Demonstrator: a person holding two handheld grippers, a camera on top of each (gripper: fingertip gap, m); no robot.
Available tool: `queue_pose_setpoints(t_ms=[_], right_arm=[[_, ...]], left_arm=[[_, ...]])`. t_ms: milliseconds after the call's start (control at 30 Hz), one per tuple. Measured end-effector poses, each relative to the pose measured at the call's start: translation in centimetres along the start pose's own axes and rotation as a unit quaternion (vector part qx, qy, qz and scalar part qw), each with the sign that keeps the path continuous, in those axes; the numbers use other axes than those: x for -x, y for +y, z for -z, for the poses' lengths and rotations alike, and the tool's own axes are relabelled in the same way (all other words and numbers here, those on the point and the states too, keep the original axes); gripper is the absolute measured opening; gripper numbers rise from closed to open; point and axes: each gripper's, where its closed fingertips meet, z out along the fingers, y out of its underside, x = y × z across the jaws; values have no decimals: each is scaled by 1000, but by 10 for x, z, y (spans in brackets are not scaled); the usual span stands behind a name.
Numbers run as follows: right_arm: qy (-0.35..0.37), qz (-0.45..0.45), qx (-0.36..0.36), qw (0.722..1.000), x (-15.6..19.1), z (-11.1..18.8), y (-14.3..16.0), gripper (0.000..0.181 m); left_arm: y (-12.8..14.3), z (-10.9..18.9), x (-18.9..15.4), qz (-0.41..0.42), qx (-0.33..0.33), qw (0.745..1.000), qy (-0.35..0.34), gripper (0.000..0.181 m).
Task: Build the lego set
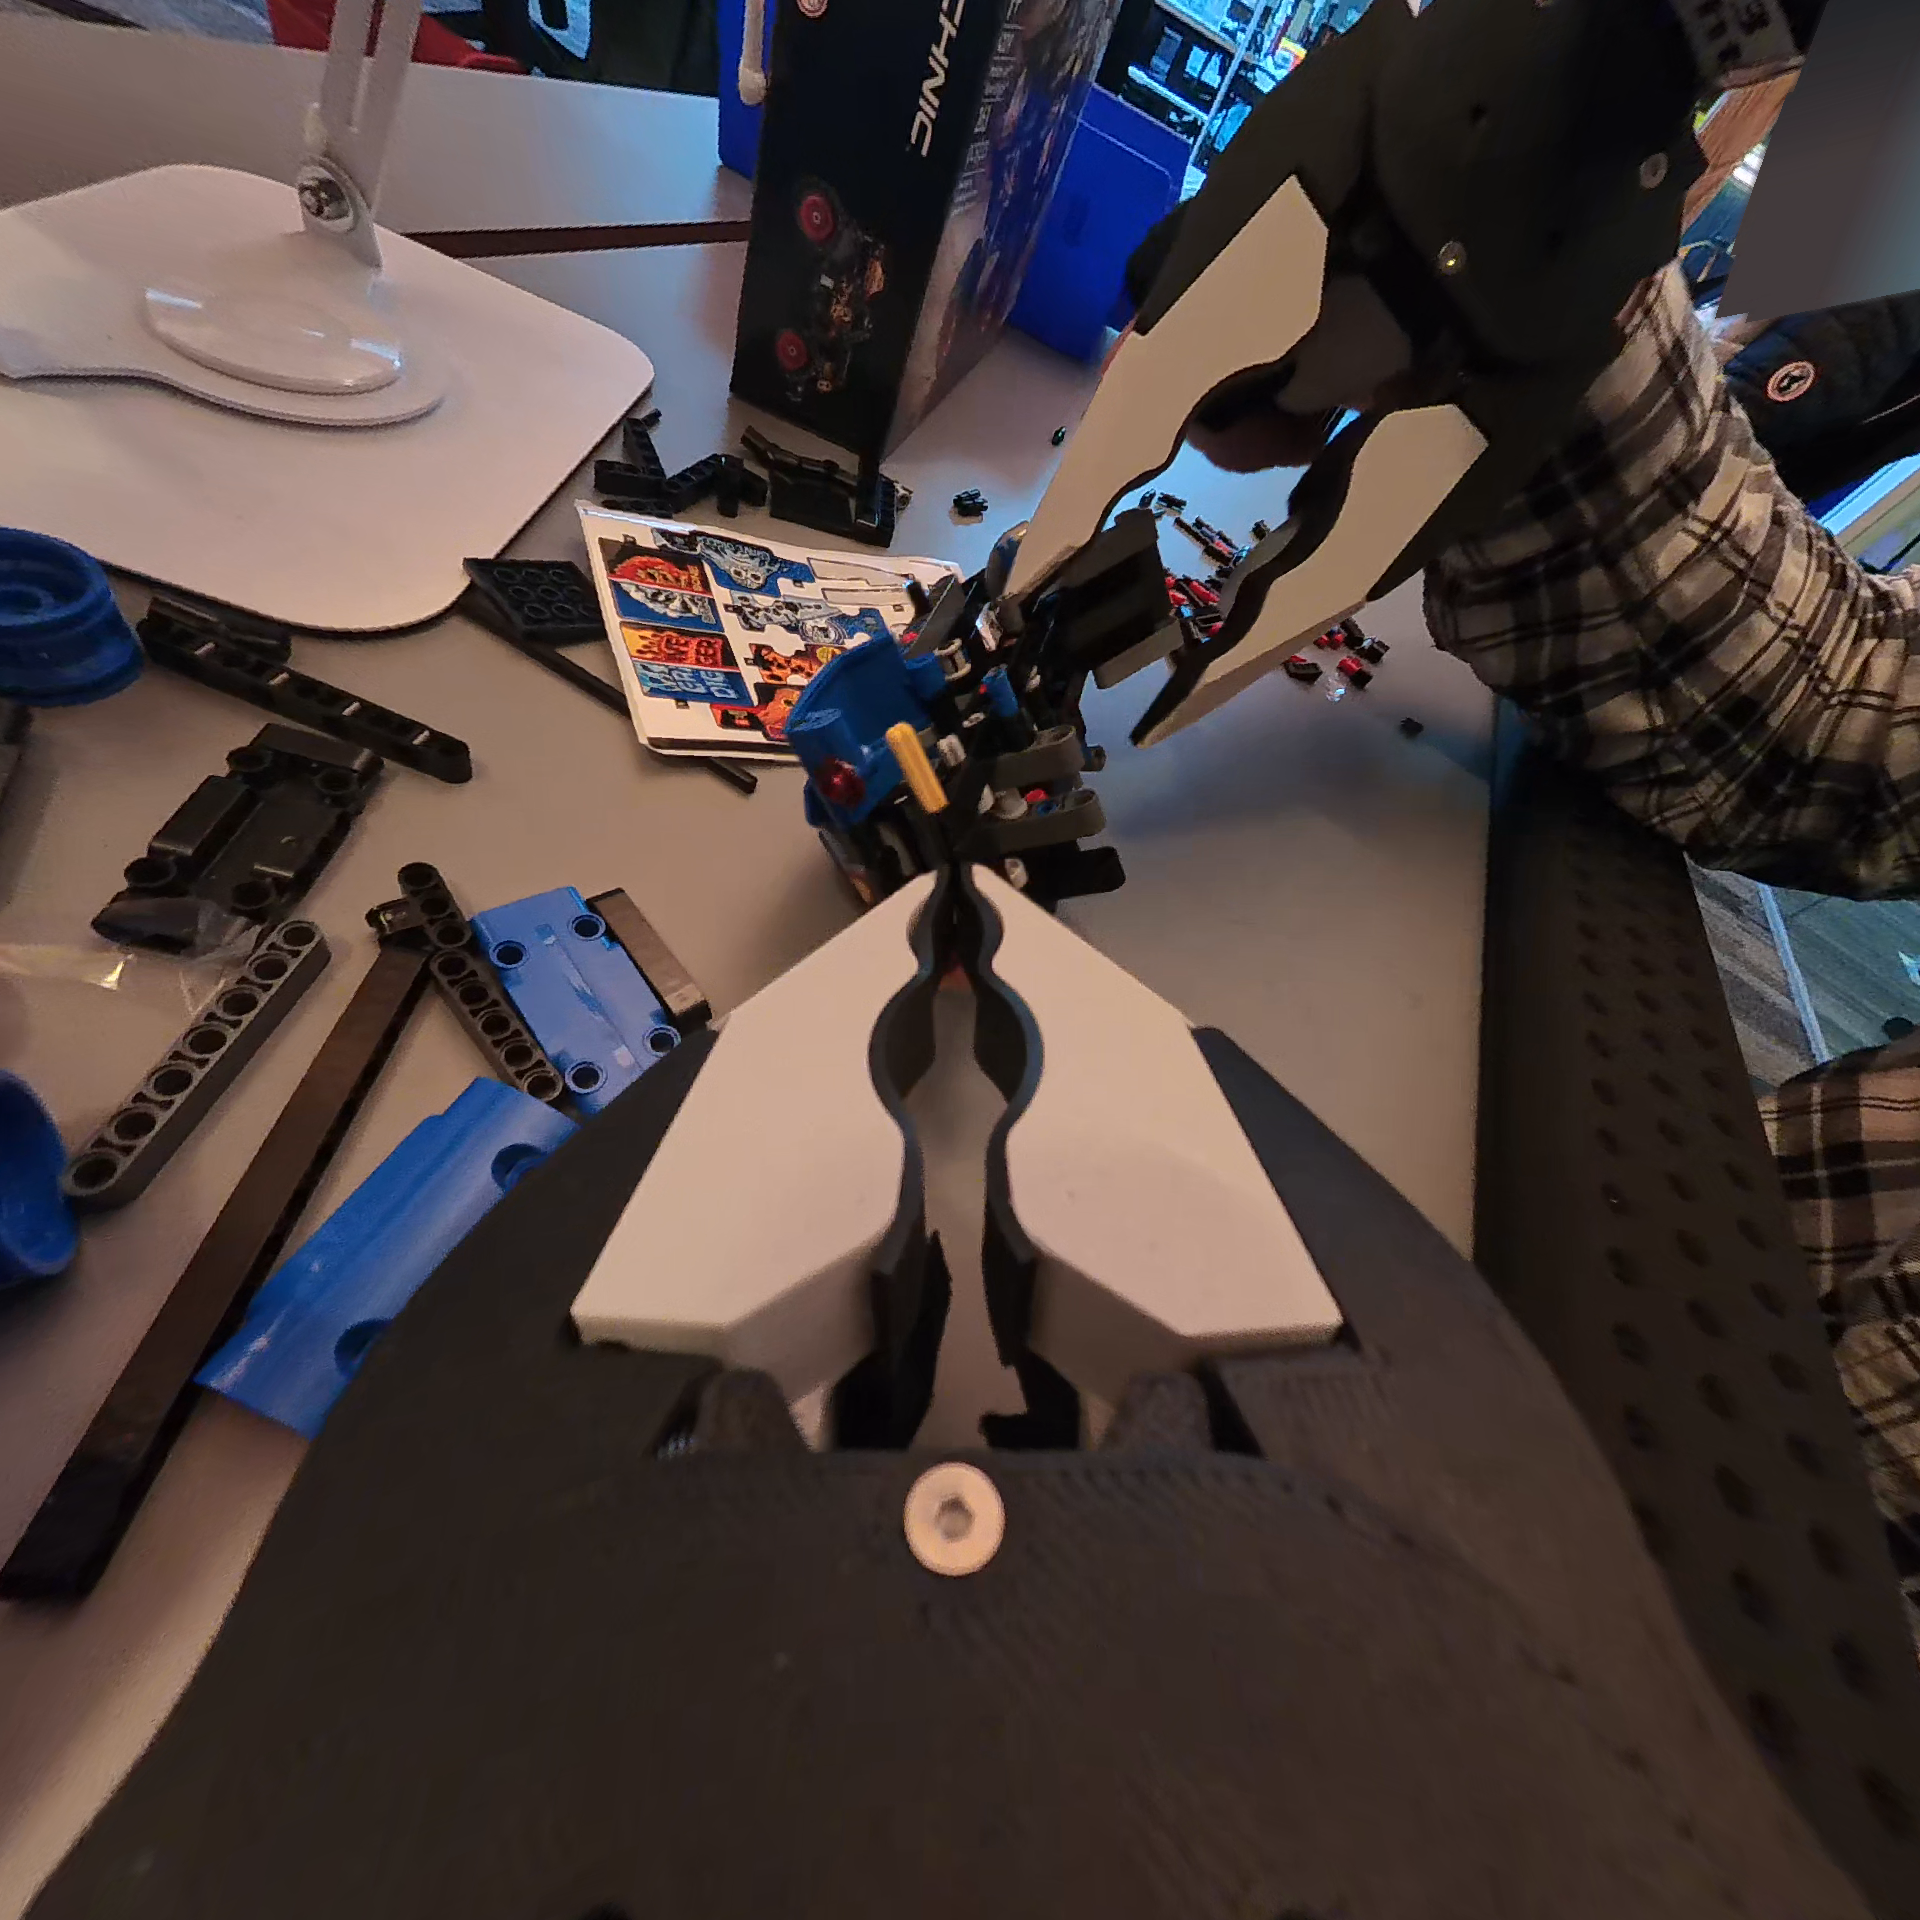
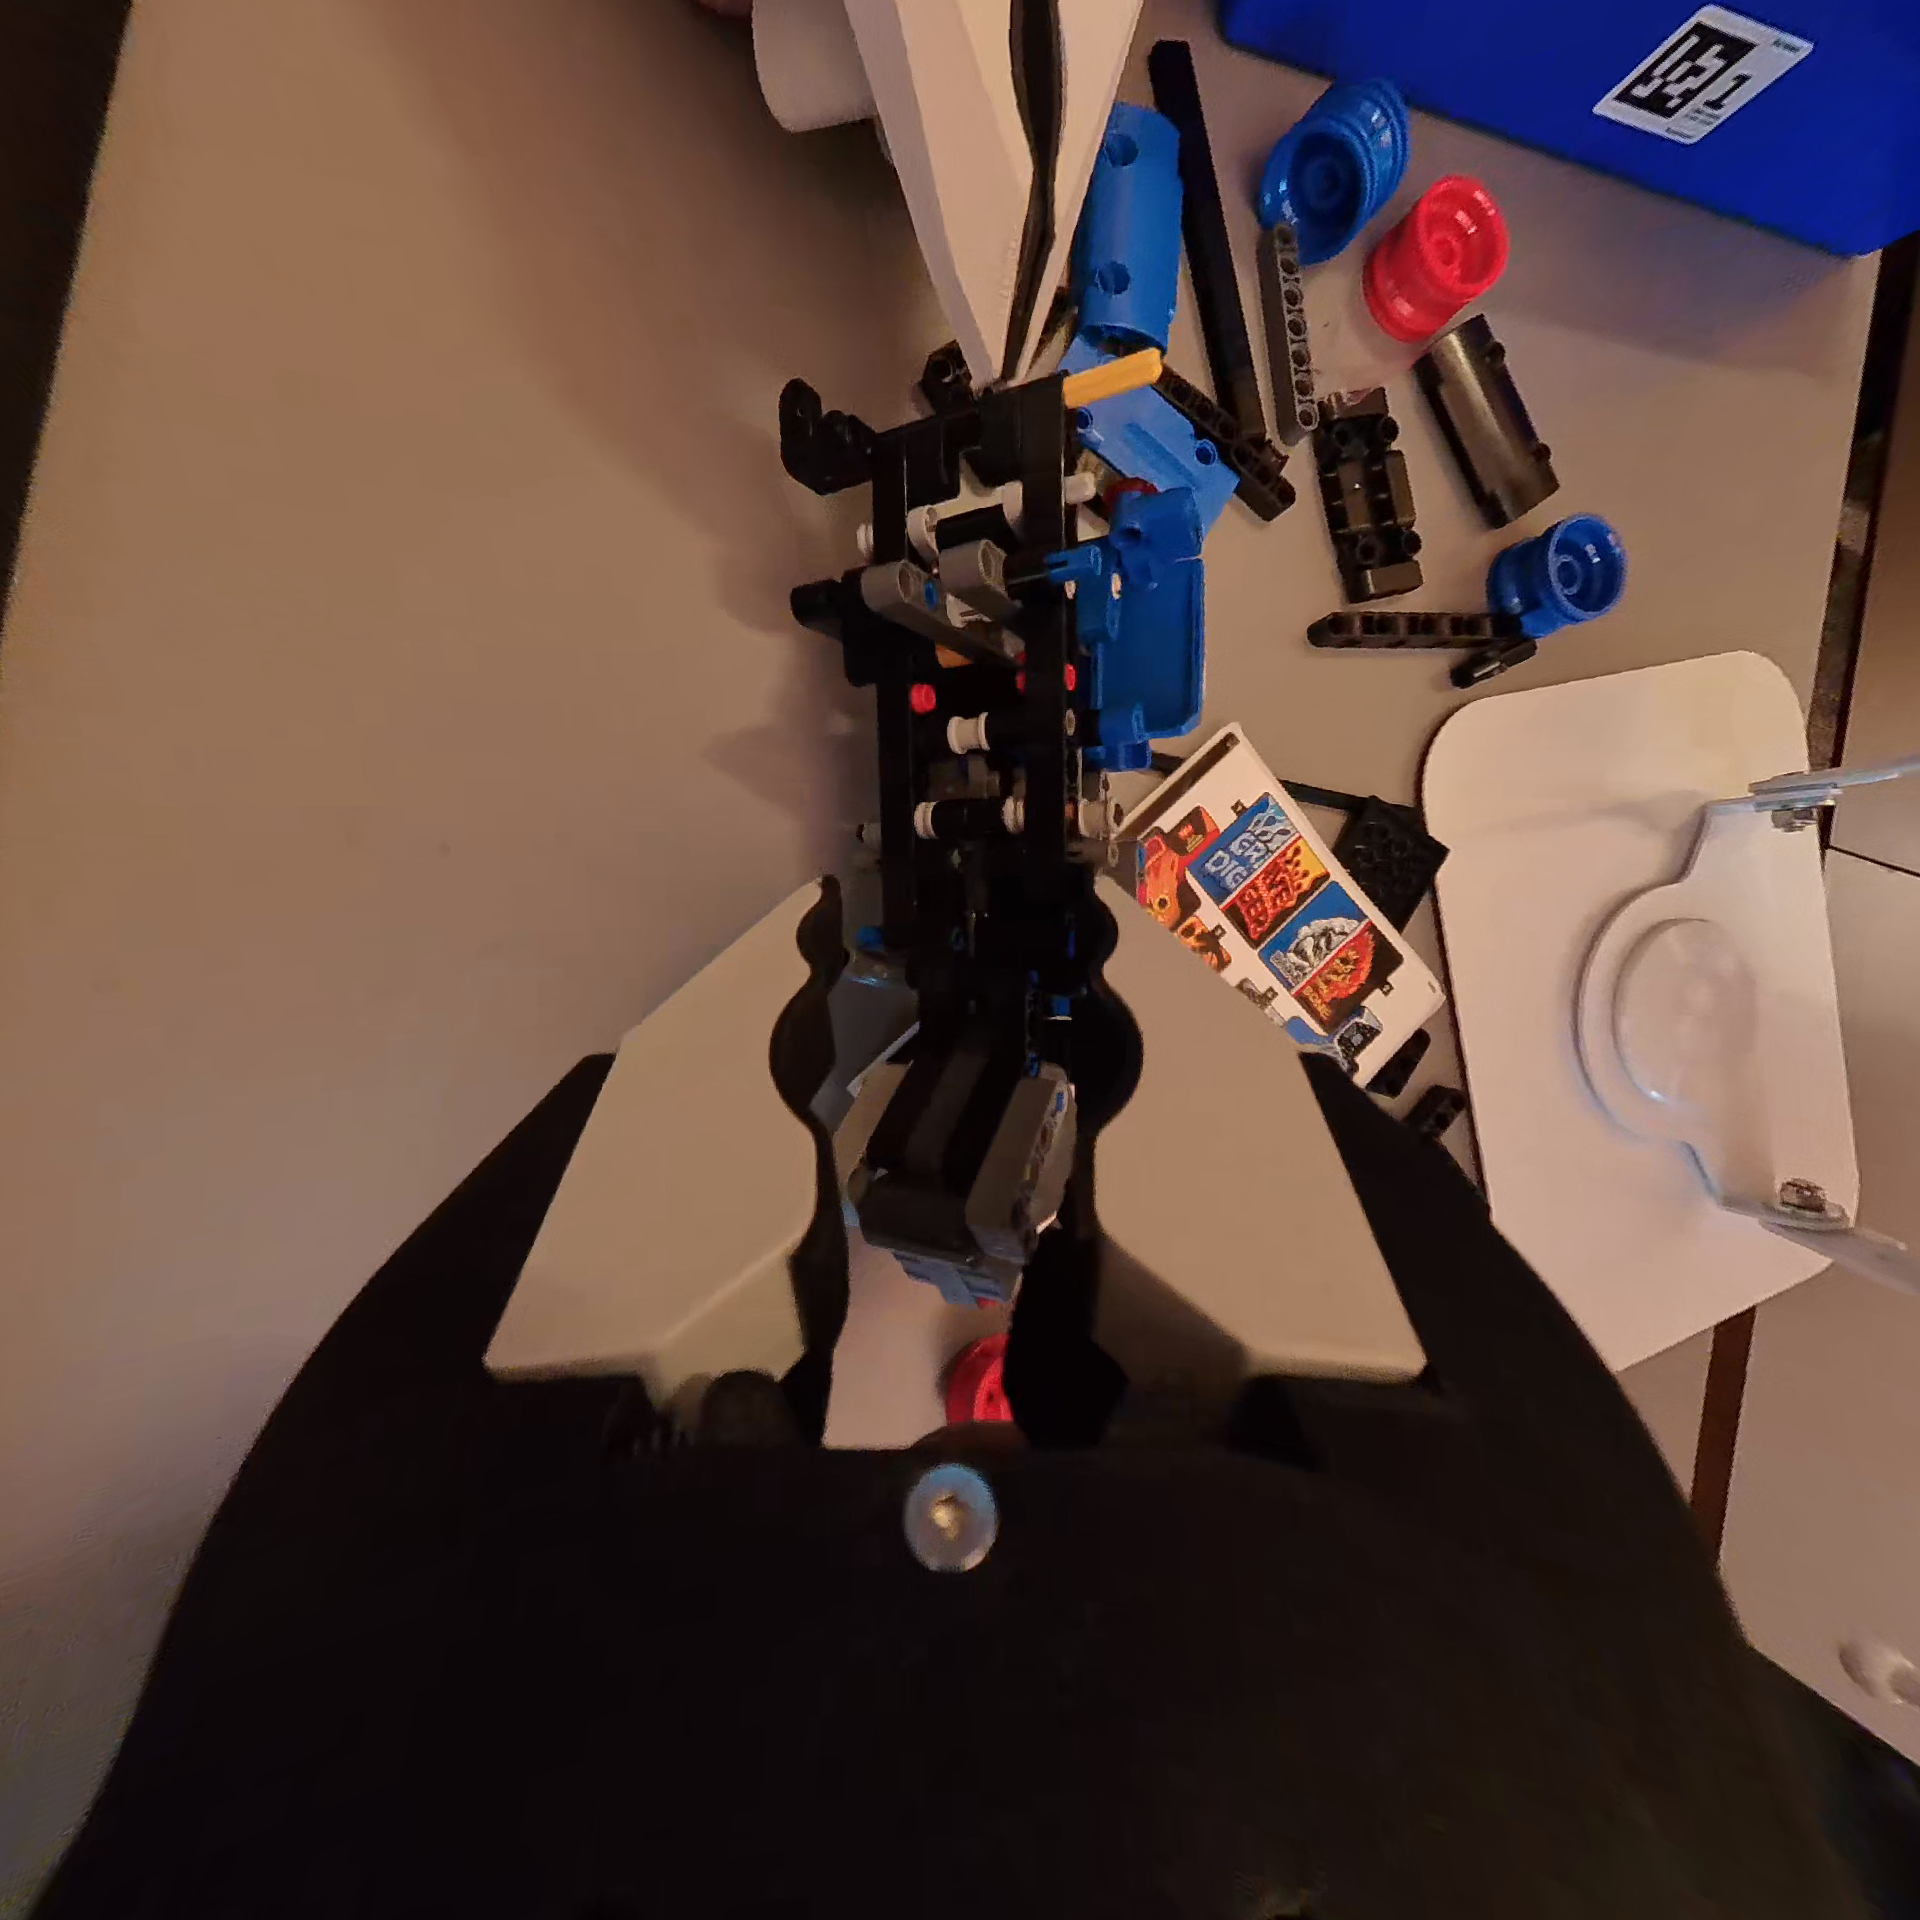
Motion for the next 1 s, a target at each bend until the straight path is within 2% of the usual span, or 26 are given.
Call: queue_pose_setpoints(t_ms=[100,233,333,467,667,767,833,867,1000], right_arm=[[7,10,5,1000,-1,0,2,43],[6,20,2,1000,2,-2,-1,46],[-1,23,5,1000,5,0,0,48],[-14,33,13,999,12,3,1,55],[-16,70,72,995,27,7,8,70],[-5,58,94,994,25,8,8,62],[17,64,124,990,20,9,10,48],[20,71,132,988,20,9,11,49],[39,61,129,989,12,17,9,40]], left_arm=[[2,-2,-2,-6,8,1000,3,0],[0,-4,-7,-14,2,1000,11,21],[4,-8,-10,-33,16,999,5,10],[4,-9,-10,-42,15,999,1,8],[5,-10,-13,-66,18,998,-6,7],[5,-11,-13,-78,17,997,-12,7],[4,-12,-18,-94,16,995,-8,6],[5,-13,-18,-102,17,995,-12,6],[6,-13,-19,-122,20,992,-18,6]])
